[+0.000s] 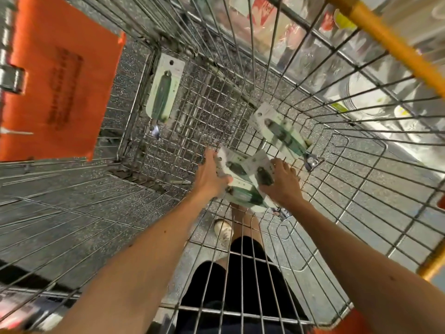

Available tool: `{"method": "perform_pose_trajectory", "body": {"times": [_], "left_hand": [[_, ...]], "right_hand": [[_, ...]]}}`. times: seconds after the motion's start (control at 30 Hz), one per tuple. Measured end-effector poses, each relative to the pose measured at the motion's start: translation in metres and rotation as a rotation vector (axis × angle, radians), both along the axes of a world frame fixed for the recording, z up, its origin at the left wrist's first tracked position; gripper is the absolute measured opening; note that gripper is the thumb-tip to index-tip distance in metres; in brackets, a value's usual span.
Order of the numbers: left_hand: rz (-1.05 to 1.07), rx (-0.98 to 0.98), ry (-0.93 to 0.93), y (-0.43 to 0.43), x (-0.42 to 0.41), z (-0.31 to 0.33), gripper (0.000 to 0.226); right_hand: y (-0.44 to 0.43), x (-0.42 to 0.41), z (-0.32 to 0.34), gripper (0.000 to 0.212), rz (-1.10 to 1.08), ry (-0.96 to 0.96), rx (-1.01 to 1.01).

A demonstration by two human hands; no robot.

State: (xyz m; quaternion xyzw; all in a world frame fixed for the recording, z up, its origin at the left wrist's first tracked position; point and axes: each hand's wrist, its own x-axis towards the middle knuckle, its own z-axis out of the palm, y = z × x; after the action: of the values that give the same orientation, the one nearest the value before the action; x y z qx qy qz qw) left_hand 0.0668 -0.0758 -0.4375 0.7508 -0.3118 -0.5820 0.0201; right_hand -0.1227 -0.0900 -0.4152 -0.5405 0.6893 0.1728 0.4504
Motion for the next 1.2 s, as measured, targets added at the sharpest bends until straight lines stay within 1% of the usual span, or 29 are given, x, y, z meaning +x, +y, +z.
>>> {"method": "perform_pose_trajectory", "body": {"times": [0.1,0.2,0.3,0.4,0.5,0.57,0.6,0.7,0.73,0.77,0.8,0.83,0.87,0.9,0.93,0.97,1.03,1.07,1.13,1.2], "left_hand": [[0.037,0.042,0.067,0.003,0.002,0.007,0.041],[0.027,0.046,0.143,0.001,0.006,0.020,0.031],[-0.017,-0.016,0.188,-0.011,0.017,0.044,0.018],[-0.092,-0.086,0.189,-0.025,0.035,0.073,0.003],[-0.099,-0.146,0.206,-0.040,0.054,0.107,0.013],[-0.098,-0.218,0.202,-0.049,0.067,0.135,0.010],[-0.078,-0.248,0.213,-0.052,0.072,0.150,0.008],[0.059,-0.361,0.192,-0.056,0.092,0.199,0.019],[0.114,-0.402,0.190,-0.054,0.099,0.216,0.018],[0.186,-0.441,0.197,-0.052,0.106,0.232,0.020],[0.259,-0.477,0.216,-0.049,0.114,0.248,0.023],[0.332,-0.499,0.236,-0.044,0.120,0.264,0.025],[0.392,-0.520,0.240,-0.039,0.126,0.281,0.033],[0.441,-0.536,0.249,-0.033,0.132,0.299,0.047],[0.466,-0.558,0.260,-0.027,0.138,0.316,0.057],[0.486,-0.596,0.265,-0.021,0.145,0.330,0.057],[0.537,-0.671,0.222,-0.007,0.159,0.361,0.038],[0.580,-0.702,0.191,0.001,0.164,0.378,0.033],[0.651,-0.776,0.153,0.021,0.175,0.408,0.039],[0.716,-0.849,0.128,0.045,0.186,0.435,0.039]], "right_hand": [[0.000,0.004,0.006,0.062,0.079,-0.001,-0.001],[-0.006,0.010,0.014,0.064,0.039,-0.094,0.068],[-0.017,0.013,0.029,0.067,-0.030,-0.156,0.153],[-0.028,0.015,0.050,0.064,0.012,-0.247,0.157],[-0.041,0.024,0.081,0.064,0.005,-0.322,0.141],[-0.051,0.028,0.099,0.070,-0.052,-0.380,0.157],[-0.057,0.033,0.113,0.068,-0.051,-0.421,0.163],[-0.068,0.051,0.165,0.039,-0.026,-0.534,0.237],[-0.069,0.059,0.183,0.036,-0.020,-0.556,0.242],[-0.068,0.067,0.200,0.038,-0.010,-0.564,0.246],[-0.065,0.076,0.216,0.049,-0.026,-0.604,0.227],[-0.061,0.086,0.234,0.067,-0.029,-0.635,0.223],[-0.056,0.094,0.250,0.080,-0.021,-0.659,0.215],[-0.049,0.105,0.268,0.072,-0.044,-0.704,0.212],[-0.040,0.115,0.286,0.051,-0.051,-0.769,0.194],[-0.030,0.124,0.300,0.041,-0.052,-0.830,0.197],[-0.008,0.146,0.331,0.045,-0.065,-0.903,0.164],[0.004,0.157,0.343,0.046,-0.080,-0.928,0.141],[0.028,0.178,0.363,0.046,-0.106,-0.984,0.098],[0.054,0.195,0.384,0.033,-0.176,-1.031,0.039]]}}
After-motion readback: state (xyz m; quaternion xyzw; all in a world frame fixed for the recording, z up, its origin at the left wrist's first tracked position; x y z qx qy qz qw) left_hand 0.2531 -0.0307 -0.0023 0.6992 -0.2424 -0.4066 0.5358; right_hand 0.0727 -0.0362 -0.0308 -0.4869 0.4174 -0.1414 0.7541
